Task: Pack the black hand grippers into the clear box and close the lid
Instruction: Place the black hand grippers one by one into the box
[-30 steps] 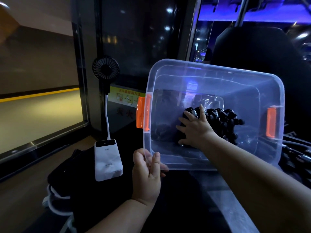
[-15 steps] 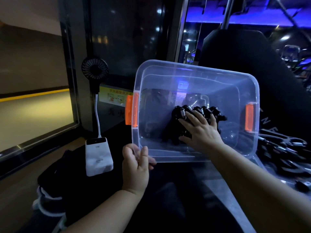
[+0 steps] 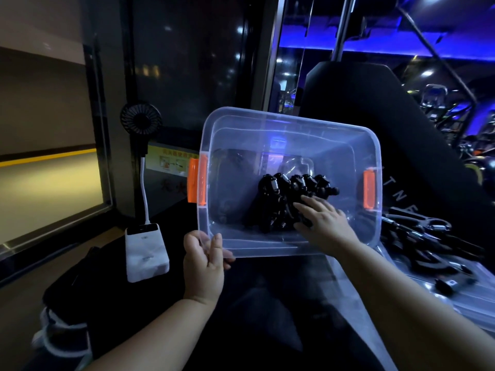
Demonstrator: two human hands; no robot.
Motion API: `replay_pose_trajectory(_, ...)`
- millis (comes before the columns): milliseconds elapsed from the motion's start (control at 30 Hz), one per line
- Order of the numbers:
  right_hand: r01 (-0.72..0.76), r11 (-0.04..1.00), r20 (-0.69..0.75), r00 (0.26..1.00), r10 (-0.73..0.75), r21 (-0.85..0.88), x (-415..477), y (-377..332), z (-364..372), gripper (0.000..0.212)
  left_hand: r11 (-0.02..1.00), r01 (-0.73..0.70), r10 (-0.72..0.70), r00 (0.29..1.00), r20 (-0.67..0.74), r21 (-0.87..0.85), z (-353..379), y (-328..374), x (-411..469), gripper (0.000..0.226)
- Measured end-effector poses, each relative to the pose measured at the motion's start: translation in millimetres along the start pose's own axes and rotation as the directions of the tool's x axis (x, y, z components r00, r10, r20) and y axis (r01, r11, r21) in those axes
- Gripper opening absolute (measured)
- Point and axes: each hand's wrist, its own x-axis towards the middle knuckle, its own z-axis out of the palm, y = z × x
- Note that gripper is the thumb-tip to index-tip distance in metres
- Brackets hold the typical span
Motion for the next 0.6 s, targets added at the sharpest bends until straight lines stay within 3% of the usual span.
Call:
replay_pose_trajectory(233, 0.156, 0.985, 0.229, 0.964, -0.136, -0.070, 37, -33, 10, 0.074, 1.000, -0.001, 0.001, 1.000, 0.001, -0.010, -1, 0, 0, 0.016)
replay_pose_trajectory(600, 0.211, 0.881, 0.171, 0.974, -0.151, -0.423, 73, -61, 23, 0.073, 0.997, 0.009, -0.007, 1.000, 0.026, -0.080, -4, -2, 0, 0.026)
